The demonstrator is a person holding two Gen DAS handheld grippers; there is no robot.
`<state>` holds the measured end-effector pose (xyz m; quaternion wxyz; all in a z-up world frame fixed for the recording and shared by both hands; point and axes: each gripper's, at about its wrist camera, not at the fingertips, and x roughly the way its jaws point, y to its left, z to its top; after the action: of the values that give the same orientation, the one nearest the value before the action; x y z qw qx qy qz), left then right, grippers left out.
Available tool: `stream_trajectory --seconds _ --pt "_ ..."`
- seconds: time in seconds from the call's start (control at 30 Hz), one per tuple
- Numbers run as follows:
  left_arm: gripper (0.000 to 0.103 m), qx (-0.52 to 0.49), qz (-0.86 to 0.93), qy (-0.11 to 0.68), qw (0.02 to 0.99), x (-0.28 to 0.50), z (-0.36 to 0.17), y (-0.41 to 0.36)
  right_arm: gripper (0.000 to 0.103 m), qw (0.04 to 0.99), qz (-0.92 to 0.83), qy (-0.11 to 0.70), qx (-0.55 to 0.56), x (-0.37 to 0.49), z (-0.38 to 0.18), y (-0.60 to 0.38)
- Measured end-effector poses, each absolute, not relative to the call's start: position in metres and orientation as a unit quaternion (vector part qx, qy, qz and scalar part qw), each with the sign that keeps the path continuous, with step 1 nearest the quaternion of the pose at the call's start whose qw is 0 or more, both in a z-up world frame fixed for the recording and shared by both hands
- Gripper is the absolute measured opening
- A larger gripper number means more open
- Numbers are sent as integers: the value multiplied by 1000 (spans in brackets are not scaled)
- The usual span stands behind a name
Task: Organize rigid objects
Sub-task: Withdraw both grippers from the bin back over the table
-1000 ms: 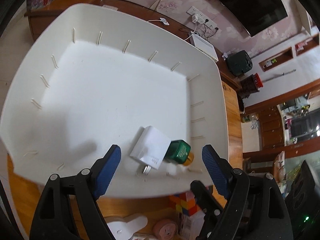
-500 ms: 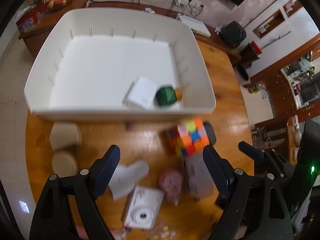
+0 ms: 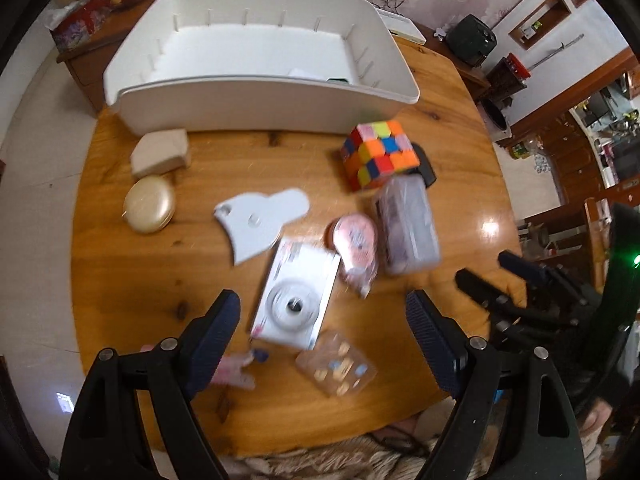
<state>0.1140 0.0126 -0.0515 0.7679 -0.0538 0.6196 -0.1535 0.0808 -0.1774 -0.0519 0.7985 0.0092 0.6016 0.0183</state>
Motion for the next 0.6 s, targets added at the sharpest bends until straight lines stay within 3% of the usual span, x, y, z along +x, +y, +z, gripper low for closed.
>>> stream_trajectory --seconds 0.6 --pt "87 -22 -62 612 789 4 -86 77 70 815 134 561 -48 -4 -51 -116"
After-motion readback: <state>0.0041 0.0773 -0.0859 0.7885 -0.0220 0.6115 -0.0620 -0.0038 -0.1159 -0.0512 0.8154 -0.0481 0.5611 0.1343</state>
